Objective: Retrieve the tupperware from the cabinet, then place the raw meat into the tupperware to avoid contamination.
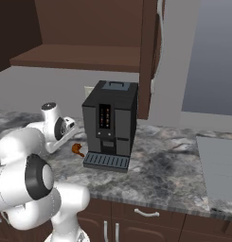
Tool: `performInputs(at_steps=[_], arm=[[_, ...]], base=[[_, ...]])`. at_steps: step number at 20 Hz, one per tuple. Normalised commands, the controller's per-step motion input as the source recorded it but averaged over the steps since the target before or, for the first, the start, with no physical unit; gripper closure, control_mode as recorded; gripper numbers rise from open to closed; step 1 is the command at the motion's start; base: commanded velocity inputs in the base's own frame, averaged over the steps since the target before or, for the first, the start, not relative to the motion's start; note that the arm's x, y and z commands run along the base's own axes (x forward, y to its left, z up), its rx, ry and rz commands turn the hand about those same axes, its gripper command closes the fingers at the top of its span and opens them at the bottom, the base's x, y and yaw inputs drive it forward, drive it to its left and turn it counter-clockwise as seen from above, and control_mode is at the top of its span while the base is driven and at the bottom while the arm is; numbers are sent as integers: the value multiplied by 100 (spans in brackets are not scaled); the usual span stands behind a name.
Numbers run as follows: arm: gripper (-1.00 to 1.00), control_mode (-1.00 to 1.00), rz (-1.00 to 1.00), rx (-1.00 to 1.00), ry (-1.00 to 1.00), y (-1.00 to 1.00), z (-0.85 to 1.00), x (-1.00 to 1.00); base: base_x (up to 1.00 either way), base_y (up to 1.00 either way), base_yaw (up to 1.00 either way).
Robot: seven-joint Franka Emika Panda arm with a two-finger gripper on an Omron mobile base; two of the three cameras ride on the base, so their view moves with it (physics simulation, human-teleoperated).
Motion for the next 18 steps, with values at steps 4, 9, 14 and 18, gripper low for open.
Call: performInputs(at_steps=[4, 9, 14, 18], arm=[[-100, -100, -10, 0, 0, -4, -7, 17], [-100, -100, -7, 0, 0, -1, -3, 14], [-100, -100, -1, 0, 0, 0, -3, 11], [-100, -100, -2, 0, 0, -2, -12, 2]], base=[[0, 0, 0], [0, 0, 0], [0, 0, 0], [0, 0, 0]])
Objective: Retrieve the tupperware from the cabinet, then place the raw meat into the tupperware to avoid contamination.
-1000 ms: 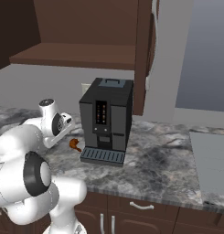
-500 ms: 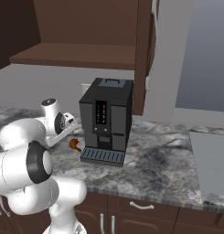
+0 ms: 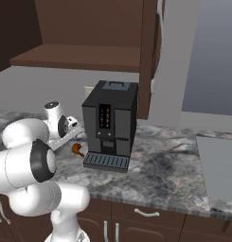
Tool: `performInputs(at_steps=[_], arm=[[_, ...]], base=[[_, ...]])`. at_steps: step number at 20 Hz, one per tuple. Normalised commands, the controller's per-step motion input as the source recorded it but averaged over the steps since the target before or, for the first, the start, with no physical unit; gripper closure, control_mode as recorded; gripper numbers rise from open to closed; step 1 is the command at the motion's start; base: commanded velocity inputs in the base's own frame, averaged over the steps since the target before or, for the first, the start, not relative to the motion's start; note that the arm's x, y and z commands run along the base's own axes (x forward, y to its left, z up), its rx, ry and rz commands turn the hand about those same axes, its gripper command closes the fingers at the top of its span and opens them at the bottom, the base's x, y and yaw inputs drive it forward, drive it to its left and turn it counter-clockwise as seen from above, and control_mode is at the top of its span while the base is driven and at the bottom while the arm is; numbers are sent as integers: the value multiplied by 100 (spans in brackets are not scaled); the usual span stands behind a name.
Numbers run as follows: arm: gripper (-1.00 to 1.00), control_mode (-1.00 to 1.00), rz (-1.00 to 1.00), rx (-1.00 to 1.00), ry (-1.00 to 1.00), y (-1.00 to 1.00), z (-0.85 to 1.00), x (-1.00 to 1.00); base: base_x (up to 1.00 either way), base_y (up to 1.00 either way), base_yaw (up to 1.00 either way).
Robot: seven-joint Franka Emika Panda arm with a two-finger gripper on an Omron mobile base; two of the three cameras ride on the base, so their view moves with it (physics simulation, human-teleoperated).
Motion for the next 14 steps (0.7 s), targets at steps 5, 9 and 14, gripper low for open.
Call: performInputs(at_steps=[5, 9, 14], arm=[[-100, -100, -2, 0, 0, -2, -16, 3], [-100, -100, -2, 0, 0, -3, -18, 10], [-100, -100, -2, 0, 0, 0, -22, 16]], base=[[0, 0, 0], [0, 0, 0], [0, 0, 0]])
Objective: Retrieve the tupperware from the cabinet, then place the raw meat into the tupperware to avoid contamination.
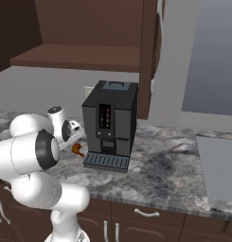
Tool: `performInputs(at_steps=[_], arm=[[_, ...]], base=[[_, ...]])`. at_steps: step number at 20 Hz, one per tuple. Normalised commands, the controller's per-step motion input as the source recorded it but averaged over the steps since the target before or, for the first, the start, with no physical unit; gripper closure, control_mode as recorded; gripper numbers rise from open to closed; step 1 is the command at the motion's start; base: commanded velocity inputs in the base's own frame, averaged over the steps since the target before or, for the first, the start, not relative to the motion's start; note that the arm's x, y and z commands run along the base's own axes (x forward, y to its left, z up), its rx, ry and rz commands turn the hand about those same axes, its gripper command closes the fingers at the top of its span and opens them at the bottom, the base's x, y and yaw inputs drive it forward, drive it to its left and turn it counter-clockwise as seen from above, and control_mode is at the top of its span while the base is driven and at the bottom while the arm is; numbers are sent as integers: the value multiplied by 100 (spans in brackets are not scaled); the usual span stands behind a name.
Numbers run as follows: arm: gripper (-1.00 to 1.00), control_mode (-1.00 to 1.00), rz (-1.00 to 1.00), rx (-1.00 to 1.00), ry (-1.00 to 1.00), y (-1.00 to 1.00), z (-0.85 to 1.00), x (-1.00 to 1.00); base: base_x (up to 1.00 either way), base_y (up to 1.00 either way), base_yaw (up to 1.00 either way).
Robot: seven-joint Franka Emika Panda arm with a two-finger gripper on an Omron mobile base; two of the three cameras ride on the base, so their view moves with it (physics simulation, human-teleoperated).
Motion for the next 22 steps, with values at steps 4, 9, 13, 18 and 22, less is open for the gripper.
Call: performInputs(at_steps=[4, 9, 13, 18, 22], arm=[[-100, -100, -2, 0, 0, 0, -21, 15], [-100, -100, -2, 0, 0, -1, -19, 14], [-100, -100, -3, 0, 0, -3, -17, 16], [-100, -100, -4, 0, 0, -4, -14, 15], [-100, -100, -4, 0, 0, 0, -15, 12]], base=[[0, 0, 0], [0, 0, 0], [0, 0, 0], [0, 0, 0], [0, 0, 0]])
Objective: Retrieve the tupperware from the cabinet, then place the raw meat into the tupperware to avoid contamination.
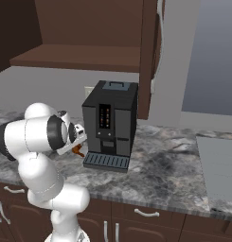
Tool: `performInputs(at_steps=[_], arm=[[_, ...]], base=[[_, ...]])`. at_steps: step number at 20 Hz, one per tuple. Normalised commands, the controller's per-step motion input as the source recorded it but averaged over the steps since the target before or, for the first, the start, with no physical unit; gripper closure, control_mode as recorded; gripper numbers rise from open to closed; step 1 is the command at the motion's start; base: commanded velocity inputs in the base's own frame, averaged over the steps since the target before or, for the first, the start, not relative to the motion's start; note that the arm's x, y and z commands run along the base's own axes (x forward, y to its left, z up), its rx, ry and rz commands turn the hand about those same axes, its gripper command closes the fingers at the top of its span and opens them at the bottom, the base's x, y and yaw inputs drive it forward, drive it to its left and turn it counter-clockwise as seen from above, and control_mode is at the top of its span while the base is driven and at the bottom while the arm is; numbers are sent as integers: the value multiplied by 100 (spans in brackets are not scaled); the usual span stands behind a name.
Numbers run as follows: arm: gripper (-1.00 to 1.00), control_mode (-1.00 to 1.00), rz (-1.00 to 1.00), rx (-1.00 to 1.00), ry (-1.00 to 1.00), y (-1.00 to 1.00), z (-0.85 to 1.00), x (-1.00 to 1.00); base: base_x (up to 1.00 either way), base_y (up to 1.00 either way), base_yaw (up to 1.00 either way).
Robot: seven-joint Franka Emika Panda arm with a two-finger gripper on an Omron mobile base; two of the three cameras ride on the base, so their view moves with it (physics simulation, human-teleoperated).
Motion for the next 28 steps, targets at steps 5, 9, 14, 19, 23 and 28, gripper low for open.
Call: performInputs(at_steps=[5, 9, 14, 19, 23, 28], arm=[[-100, -100, -4, 0, 0, 0, -20, 1], [-100, -100, -4, 0, 0, 0, -21, 0], [-100, -100, -5, 0, 1, 0, -19, 0], [-100, -100, -5, 0, 3, 0, -18, 0], [-100, -100, -5, 0, 3, 0, -20, 0], [-100, -100, -4, 0, 3, 0, -18, 0]], base=[[0, 0, 0], [0, 0, 0], [0, 0, 0], [0, 0, 0], [0, 0, 0], [0, 0, 0]])
